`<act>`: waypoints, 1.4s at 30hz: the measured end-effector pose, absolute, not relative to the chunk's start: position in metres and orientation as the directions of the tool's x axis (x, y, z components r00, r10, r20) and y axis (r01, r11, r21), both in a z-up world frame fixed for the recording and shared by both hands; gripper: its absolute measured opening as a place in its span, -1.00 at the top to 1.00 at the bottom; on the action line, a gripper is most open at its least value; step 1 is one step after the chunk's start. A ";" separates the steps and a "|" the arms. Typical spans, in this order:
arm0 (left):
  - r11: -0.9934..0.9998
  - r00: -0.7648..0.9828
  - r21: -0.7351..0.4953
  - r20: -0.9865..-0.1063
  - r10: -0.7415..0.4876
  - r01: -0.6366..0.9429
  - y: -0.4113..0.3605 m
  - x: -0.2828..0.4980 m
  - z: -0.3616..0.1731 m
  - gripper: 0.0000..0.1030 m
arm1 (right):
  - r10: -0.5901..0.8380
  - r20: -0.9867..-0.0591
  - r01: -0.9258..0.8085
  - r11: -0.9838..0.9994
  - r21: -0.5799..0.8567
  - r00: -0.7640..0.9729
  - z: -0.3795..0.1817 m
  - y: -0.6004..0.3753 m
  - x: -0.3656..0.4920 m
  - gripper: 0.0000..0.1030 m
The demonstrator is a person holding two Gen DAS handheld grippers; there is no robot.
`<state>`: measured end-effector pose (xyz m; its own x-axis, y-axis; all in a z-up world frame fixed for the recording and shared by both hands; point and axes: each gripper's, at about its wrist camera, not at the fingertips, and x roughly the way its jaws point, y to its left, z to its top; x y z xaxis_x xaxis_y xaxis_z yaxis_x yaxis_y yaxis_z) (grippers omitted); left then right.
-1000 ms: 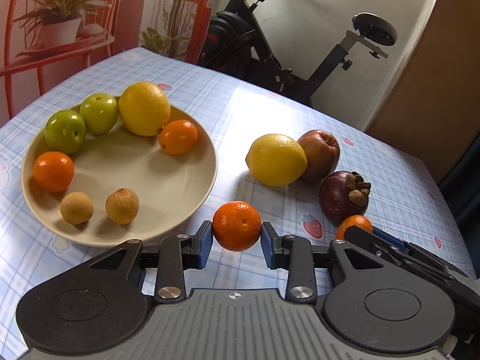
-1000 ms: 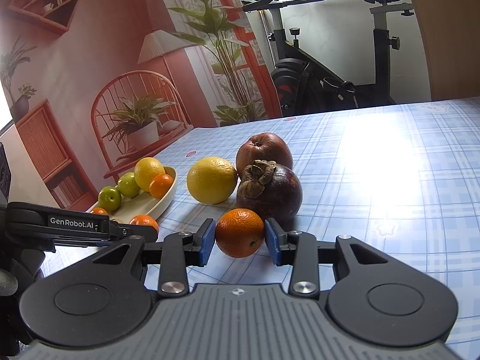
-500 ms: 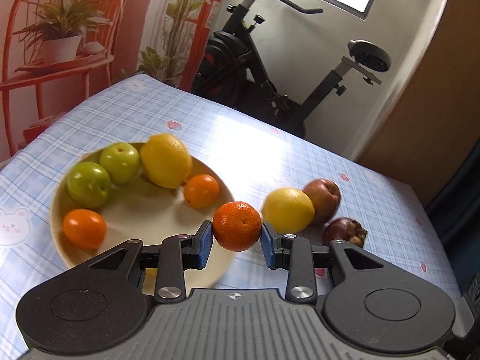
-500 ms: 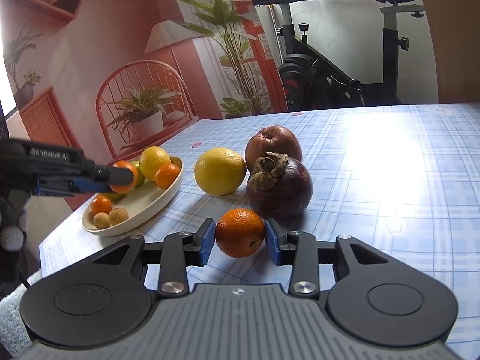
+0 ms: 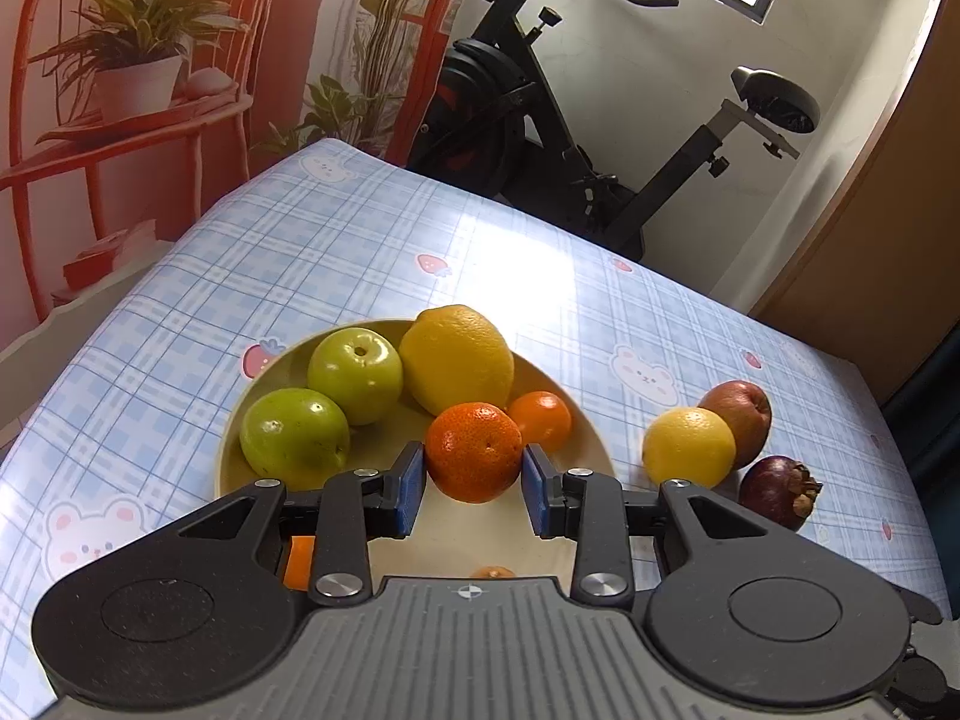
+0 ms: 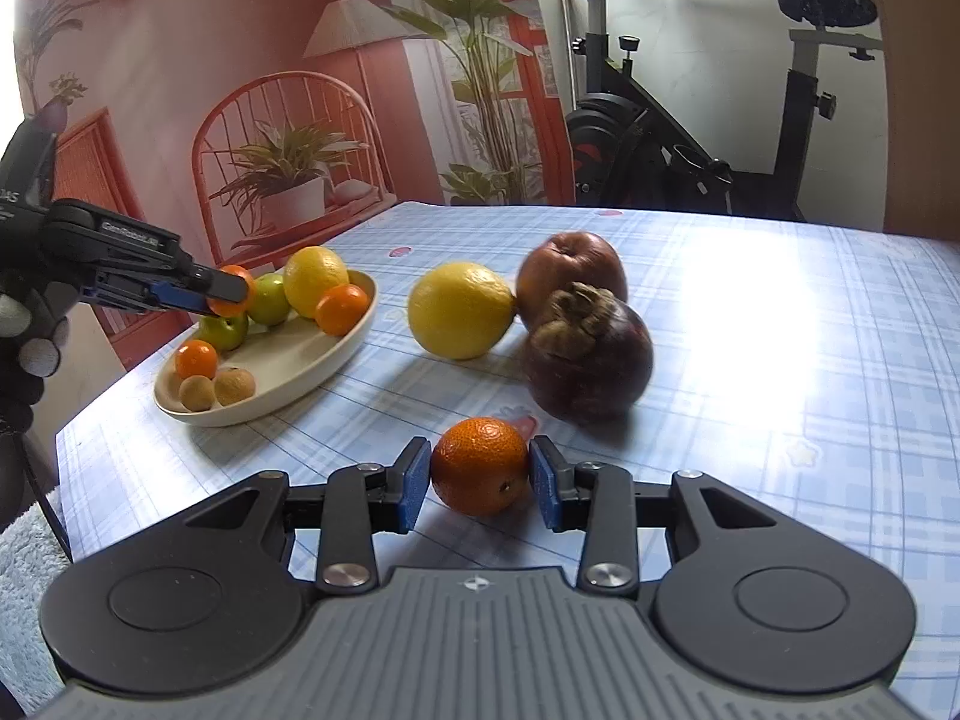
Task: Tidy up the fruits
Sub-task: 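Lower both tangerines into the plate and open both grippers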
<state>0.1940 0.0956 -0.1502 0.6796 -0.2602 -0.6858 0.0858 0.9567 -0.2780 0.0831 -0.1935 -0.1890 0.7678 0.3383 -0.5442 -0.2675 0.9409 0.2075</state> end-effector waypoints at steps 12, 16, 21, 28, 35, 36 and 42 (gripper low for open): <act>0.950 0.639 -0.302 -0.717 -0.280 0.079 0.112 0.222 -0.169 0.29 | 0.426 -0.556 -0.462 0.883 0.082 0.714 -0.168 -0.121 0.138 0.25; 0.953 0.628 -0.293 -0.729 -0.273 0.074 0.114 0.226 -0.173 0.29 | 0.453 -0.567 -0.524 0.851 0.044 0.688 -0.171 -0.092 0.159 0.25; 0.957 0.630 -0.279 -0.731 -0.264 0.077 0.115 0.229 -0.172 0.29 | 0.444 -0.597 -0.547 0.837 0.010 0.669 -0.178 -0.070 0.185 0.25; 0.957 0.617 -0.277 -0.740 -0.266 0.080 0.111 0.231 -0.174 0.29 | 0.413 -0.638 -0.565 0.824 -0.042 0.650 -0.197 -0.058 0.199 0.25; 0.953 0.614 -0.291 -0.740 -0.276 0.077 0.113 0.230 -0.176 0.28 | 0.395 -0.635 -0.570 0.817 -0.088 0.664 -0.201 -0.053 0.200 0.24; 0.954 0.613 -0.290 -0.741 -0.275 0.077 0.113 0.230 -0.176 0.28 | 0.395 -0.633 -0.571 0.816 -0.091 0.666 -0.202 -0.054 0.199 0.25; 0.953 0.614 -0.297 -0.744 -0.264 0.049 0.114 0.228 -0.173 0.26 | 0.407 -0.594 -0.546 0.835 -0.067 0.694 -0.194 -0.062 0.185 0.18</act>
<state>0.2278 0.1138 -0.1734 0.6139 -0.2638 -0.7440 0.0493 0.9535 -0.2974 0.1854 -0.0617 -0.1945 0.6940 0.4066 -0.5942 -0.5464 0.8348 -0.0670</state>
